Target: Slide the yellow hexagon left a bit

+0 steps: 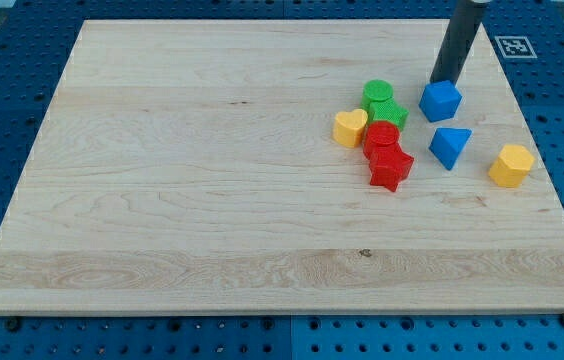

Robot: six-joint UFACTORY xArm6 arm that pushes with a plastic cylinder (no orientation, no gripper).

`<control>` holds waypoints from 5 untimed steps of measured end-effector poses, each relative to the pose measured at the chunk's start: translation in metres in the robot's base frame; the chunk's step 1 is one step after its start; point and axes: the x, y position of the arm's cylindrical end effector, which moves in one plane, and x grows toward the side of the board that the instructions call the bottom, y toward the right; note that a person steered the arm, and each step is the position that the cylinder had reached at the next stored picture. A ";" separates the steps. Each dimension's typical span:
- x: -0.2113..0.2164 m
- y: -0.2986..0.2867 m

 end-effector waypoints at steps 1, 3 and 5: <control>0.014 0.000; 0.032 0.000; 0.014 0.014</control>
